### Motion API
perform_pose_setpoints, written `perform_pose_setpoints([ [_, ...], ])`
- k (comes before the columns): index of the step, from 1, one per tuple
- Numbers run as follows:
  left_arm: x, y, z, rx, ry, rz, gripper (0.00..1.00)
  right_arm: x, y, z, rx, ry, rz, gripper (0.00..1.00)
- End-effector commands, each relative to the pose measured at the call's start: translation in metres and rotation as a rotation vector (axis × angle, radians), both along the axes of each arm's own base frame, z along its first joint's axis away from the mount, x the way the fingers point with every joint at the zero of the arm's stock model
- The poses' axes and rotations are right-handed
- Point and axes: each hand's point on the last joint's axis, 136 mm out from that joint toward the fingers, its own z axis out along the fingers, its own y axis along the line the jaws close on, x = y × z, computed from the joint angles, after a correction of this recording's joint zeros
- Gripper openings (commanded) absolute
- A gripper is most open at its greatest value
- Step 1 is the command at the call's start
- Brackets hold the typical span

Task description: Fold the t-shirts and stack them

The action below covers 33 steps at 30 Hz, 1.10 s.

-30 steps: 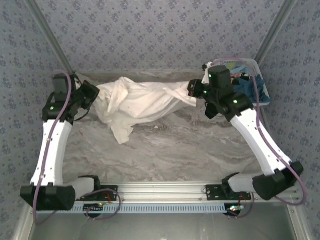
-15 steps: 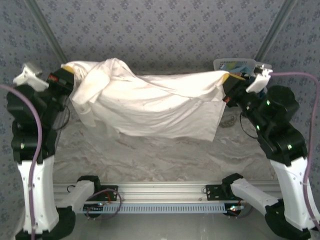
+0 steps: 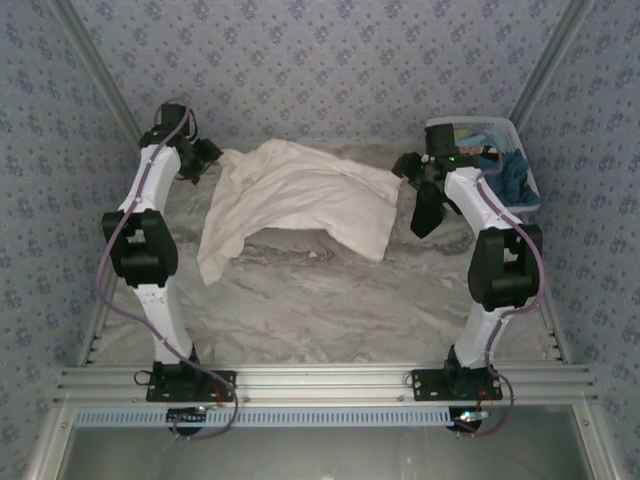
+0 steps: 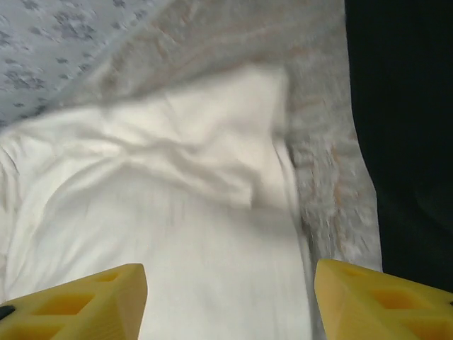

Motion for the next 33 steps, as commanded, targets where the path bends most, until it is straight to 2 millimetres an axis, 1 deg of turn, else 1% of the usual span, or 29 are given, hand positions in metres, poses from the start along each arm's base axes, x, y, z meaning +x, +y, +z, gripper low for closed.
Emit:
perform_pose_setpoints([
  [1, -0.076, 0.023, 0.041, 0.131, 0.023, -0.012, 0.63, -0.028, 0.009, 0.046, -0.001, -0.102, 0.011, 0.67],
  [2, -0.094, 0.023, 0.027, 0.131, 0.061, -0.015, 0.62, -0.038, 0.012, 0.041, 0.003, -0.090, 0.015, 0.67],
  [4, -0.137, 0.017, -0.006, 0.095, 0.146, -0.019, 0.61, -0.063, 0.020, 0.021, 0.001, -0.046, 0.032, 0.66],
  [6, -0.176, 0.013, -0.037, 0.074, 0.241, -0.011, 0.60, -0.084, 0.025, 0.004, -0.012, -0.008, 0.044, 0.65],
  [7, -0.193, 0.012, -0.053, 0.067, 0.286, -0.011, 0.59, -0.095, 0.027, -0.007, -0.013, 0.019, 0.049, 0.65],
  [8, -0.204, 0.012, -0.065, 0.064, 0.314, -0.012, 0.59, -0.103, 0.028, -0.017, -0.014, 0.045, 0.053, 0.65],
  [9, -0.212, 0.011, -0.076, 0.050, 0.339, -0.010, 0.59, -0.109, 0.028, -0.022, -0.015, 0.057, 0.054, 0.65],
  [10, -0.215, 0.009, -0.087, 0.016, 0.358, 0.000, 0.59, -0.113, 0.029, -0.028, -0.014, 0.070, 0.059, 0.64],
  [13, -0.211, -0.004, -0.113, -0.110, 0.404, 0.030, 0.58, -0.115, 0.033, -0.033, -0.009, 0.085, 0.077, 0.64],
  [16, -0.211, -0.004, -0.130, -0.125, 0.479, 0.083, 0.57, -0.112, 0.035, -0.033, -0.016, 0.093, 0.092, 0.64],
  [17, -0.210, -0.002, -0.133, -0.122, 0.486, 0.104, 0.57, -0.110, 0.035, -0.032, -0.019, 0.089, 0.095, 0.64],
  [20, -0.197, -0.002, -0.138, -0.145, 0.446, 0.152, 0.57, -0.106, 0.037, -0.029, -0.025, 0.079, 0.104, 0.64],
  [22, -0.188, -0.007, -0.142, -0.174, 0.444, 0.153, 0.57, -0.107, 0.038, -0.030, -0.029, 0.084, 0.108, 0.63],
  [24, -0.184, -0.009, -0.147, -0.181, 0.461, 0.151, 0.54, -0.109, 0.038, -0.032, -0.032, 0.091, 0.109, 0.63],
  [27, -0.182, -0.013, -0.154, -0.181, 0.487, 0.135, 0.48, -0.111, 0.037, -0.033, -0.038, 0.095, 0.110, 0.63],
  [30, -0.185, -0.021, -0.163, -0.197, 0.522, 0.116, 0.41, -0.113, 0.035, -0.035, -0.051, 0.103, 0.116, 0.62],
  [31, -0.185, -0.023, -0.166, -0.193, 0.529, 0.109, 0.37, -0.114, 0.033, -0.035, -0.056, 0.110, 0.110, 0.62],
  [33, -0.185, -0.024, -0.169, -0.174, 0.532, 0.104, 0.24, -0.113, 0.030, -0.036, -0.070, 0.113, 0.098, 0.62],
])
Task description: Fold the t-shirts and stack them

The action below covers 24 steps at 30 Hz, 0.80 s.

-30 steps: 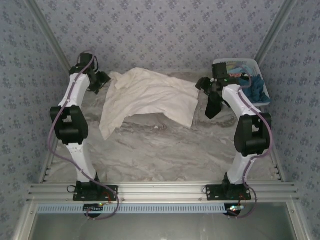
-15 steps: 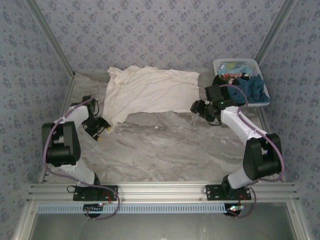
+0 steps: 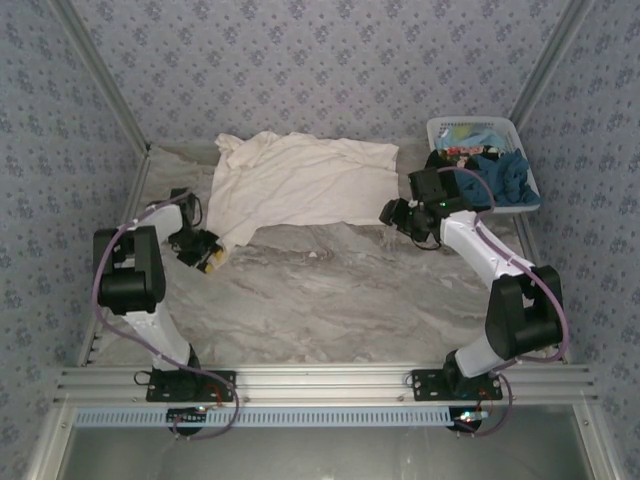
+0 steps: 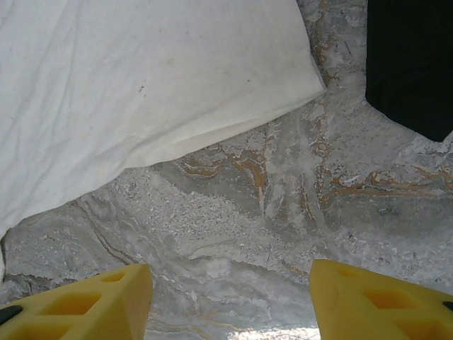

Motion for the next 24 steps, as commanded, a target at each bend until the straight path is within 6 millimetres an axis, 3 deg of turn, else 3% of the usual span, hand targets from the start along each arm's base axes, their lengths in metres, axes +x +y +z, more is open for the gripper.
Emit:
perform_pose_setpoints([
  [1, 0.011, -0.015, -0.012, -0.026, -0.019, -0.030, 0.17, 0.002, -0.007, 0.000, -0.055, 0.014, -0.008, 0.62],
  [4, 0.015, 0.001, 0.001, 0.061, -0.054, -0.020, 0.00, 0.006, -0.015, -0.001, -0.094, 0.026, -0.034, 0.63],
  [5, 0.015, 0.010, 0.009, 0.106, -0.069, -0.019, 0.00, 0.005, -0.019, -0.007, -0.120, 0.044, -0.047, 0.63],
  [6, 0.015, 0.019, 0.017, 0.145, -0.084, -0.014, 0.00, 0.013, -0.020, 0.002, -0.127, 0.026, -0.064, 0.64],
  [11, 0.003, 0.056, 0.059, 0.262, -0.165, 0.026, 0.00, 0.023, -0.033, -0.013, -0.220, 0.070, -0.143, 0.65],
  [20, -0.003, 0.063, 0.076, 0.232, -0.237, 0.059, 0.00, 0.051, -0.008, -0.063, -0.176, 0.176, -0.174, 0.64],
  [24, -0.004, 0.060, 0.077, 0.212, -0.240, 0.052, 0.00, 0.047, -0.004, -0.074, -0.180, 0.228, -0.183, 0.61],
])
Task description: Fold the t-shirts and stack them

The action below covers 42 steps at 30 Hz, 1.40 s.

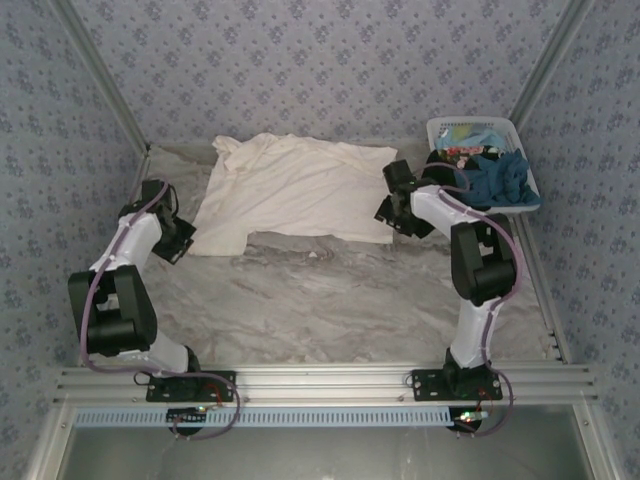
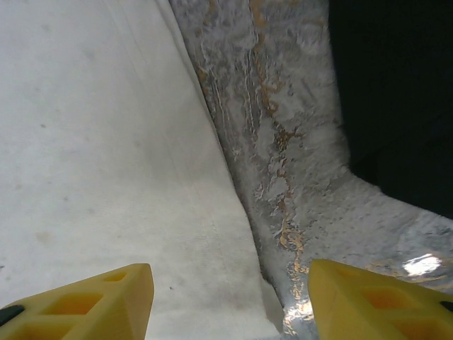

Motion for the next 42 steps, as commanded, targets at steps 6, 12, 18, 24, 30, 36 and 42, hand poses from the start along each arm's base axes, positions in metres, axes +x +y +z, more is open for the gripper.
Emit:
perform_pose_setpoints([
  [6, -0.010, -0.001, 0.003, -0.008, 0.011, -0.021, 0.00, -0.032, 0.003, -0.006, 0.024, 0.088, -0.091, 0.61],
  [12, -0.007, -0.002, 0.003, -0.015, 0.012, -0.033, 0.00, -0.039, 0.007, -0.021, 0.057, 0.133, -0.117, 0.58],
  [18, -0.005, -0.003, 0.002, -0.019, 0.009, -0.038, 0.00, -0.032, 0.012, -0.034, 0.104, 0.147, -0.138, 0.49],
  [24, -0.003, -0.004, 0.003, -0.027, 0.004, -0.039, 0.00, -0.034, 0.012, -0.038, 0.097, 0.169, -0.169, 0.44],
  [30, 0.003, -0.006, 0.011, -0.041, -0.031, -0.036, 0.00, -0.031, 0.012, -0.032, 0.111, 0.135, -0.187, 0.06],
  [36, 0.030, -0.009, 0.064, -0.056, -0.208, -0.027, 0.00, 0.009, 0.022, 0.060, 0.124, -0.140, -0.069, 0.00],
  [42, 0.064, -0.001, 0.189, -0.027, -0.550, 0.026, 0.00, 0.035, 0.026, 0.205, 0.155, -0.492, 0.069, 0.00],
])
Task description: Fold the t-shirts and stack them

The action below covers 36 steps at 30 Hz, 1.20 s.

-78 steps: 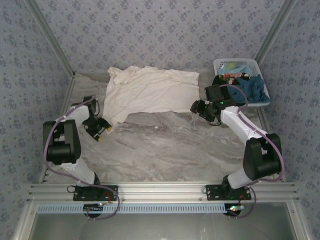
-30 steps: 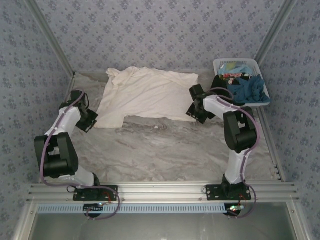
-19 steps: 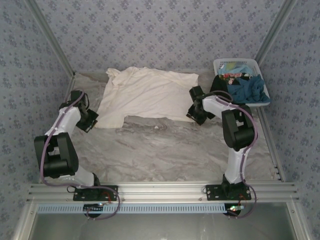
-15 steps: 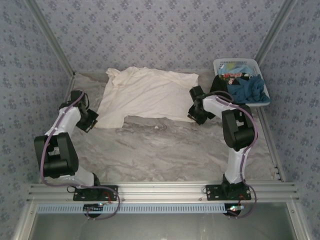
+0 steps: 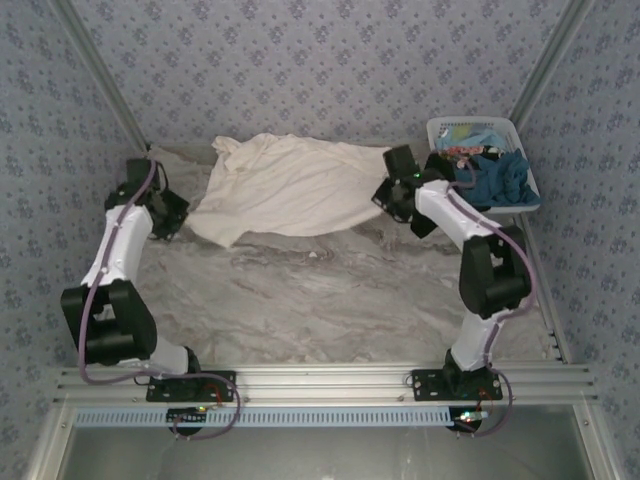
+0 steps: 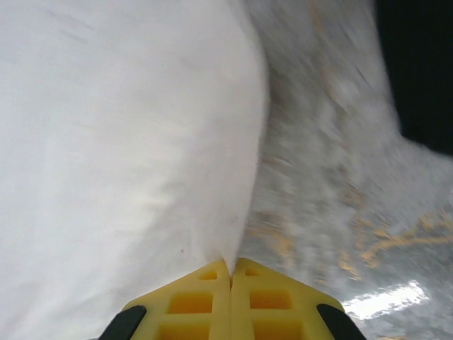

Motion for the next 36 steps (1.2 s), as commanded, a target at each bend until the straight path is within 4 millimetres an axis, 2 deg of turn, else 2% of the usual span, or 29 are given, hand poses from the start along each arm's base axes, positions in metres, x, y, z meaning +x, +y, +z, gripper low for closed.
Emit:
perform_pose_setpoints([
  [1, 0.011, 0.005, 0.101, 0.003, -0.275, 0.049, 0.00, 0.010, -0.005, 0.116, -0.013, -0.302, 0.062, 0.00],
  [3, 0.011, 0.006, 0.149, 0.018, -0.415, 0.057, 0.00, 0.006, -0.004, 0.161, 0.006, -0.422, 0.094, 0.00],
  [6, -0.012, 0.007, 0.216, 0.061, -0.605, 0.071, 0.00, -0.013, -0.005, 0.223, 0.040, -0.579, 0.137, 0.00],
  [11, -0.080, 0.014, 0.312, 0.160, -0.882, 0.133, 0.00, -0.071, -0.012, 0.300, 0.111, -0.772, 0.185, 0.00],
  [15, -0.119, 0.009, 0.371, 0.180, -1.027, 0.140, 0.00, -0.119, -0.023, 0.337, 0.144, -0.879, 0.201, 0.00],
  [17, -0.128, 0.006, 0.397, 0.178, -1.075, 0.129, 0.00, -0.140, -0.027, 0.353, 0.161, -0.923, 0.214, 0.00],
  [19, -0.128, 0.004, 0.418, 0.186, -1.099, 0.112, 0.00, -0.149, -0.029, 0.363, 0.171, -0.943, 0.224, 0.00],
  [21, -0.111, 0.001, 0.427, 0.184, -1.094, 0.081, 0.00, -0.146, -0.027, 0.366, 0.186, -0.938, 0.229, 0.00],
  [23, -0.083, -0.002, 0.426, 0.175, -1.068, 0.040, 0.00, -0.133, -0.023, 0.360, 0.208, -0.910, 0.235, 0.00],
  [26, -0.034, -0.007, 0.419, 0.150, -1.030, -0.032, 0.00, -0.102, -0.015, 0.348, 0.264, -0.869, 0.239, 0.00],
  [27, -0.019, -0.008, 0.410, 0.144, -0.993, -0.060, 0.00, -0.090, -0.012, 0.346, 0.283, -0.867, 0.241, 0.00],
  [30, 0.015, -0.007, 0.404, 0.148, -0.960, -0.098, 0.00, -0.056, -0.006, 0.335, 0.320, -0.845, 0.240, 0.00],
  [33, 0.037, -0.001, 0.407, 0.150, -0.968, -0.115, 0.00, -0.030, -0.004, 0.332, 0.345, -0.830, 0.230, 0.00],
  [36, 0.042, 0.009, 0.417, 0.139, -1.010, -0.105, 0.00, -0.009, -0.005, 0.336, 0.349, -0.839, 0.219, 0.00],
])
